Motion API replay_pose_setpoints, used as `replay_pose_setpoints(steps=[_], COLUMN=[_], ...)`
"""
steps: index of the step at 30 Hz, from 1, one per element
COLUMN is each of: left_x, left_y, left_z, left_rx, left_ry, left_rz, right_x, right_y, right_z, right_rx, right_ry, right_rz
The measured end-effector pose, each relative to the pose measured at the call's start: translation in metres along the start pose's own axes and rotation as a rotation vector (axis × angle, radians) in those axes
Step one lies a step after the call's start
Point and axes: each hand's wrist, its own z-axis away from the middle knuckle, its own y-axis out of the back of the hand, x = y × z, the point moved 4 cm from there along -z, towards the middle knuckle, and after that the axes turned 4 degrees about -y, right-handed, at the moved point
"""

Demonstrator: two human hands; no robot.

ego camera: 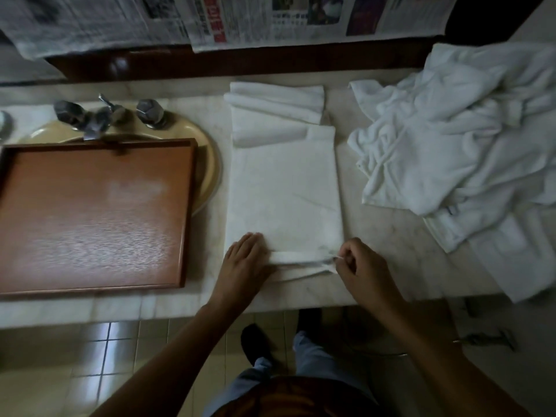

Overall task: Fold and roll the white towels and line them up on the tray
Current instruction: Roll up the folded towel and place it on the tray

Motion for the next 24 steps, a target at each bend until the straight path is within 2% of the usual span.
replay_pose_setpoints(steps=[3, 6, 9, 11, 13, 15, 18, 24], left_x=[0.008, 0.006, -0.003, -0.009, -0.01, -0.005, 0.001, -0.004], left_y=[0.015, 0.026, 0.034, 0.036, 0.039, 0.043, 0.045, 0.043], left_z=[0.011, 0.03, 0.056, 0.071, 0.079, 0.078, 0.066, 0.054], left_rx=[0.104, 0.176, 0.221, 0.237, 0.272, 0.299, 0.258, 0.128], left_ry=[0.017, 0.07, 0.144, 0.284, 0.476, 0.638, 0.744, 0.74], left_rz=[-0.033, -0.081, -0.118, -0.044, 0.137, 0.312, 0.373, 0.201], right_x=[-0.002, 0.003, 0.009, 0.014, 0.017, 0.017, 0.016, 0.015], right_y=[-0.001, -0.005, -0.009, -0.014, -0.018, -0.016, -0.015, -0.021], right_z=[0.009, 0.02, 0.033, 0.04, 0.044, 0.043, 0.034, 0.017], right_rx=[0.043, 0.007, 0.0, -0.041, -0.088, -0.064, -0.014, -0.111], right_ry=[-0.074, -0.135, -0.109, -0.086, -0.061, -0.116, -0.336, -0.377], right_rz=[0.056, 0.145, 0.168, 0.173, 0.134, 0.08, 0.002, 0.061])
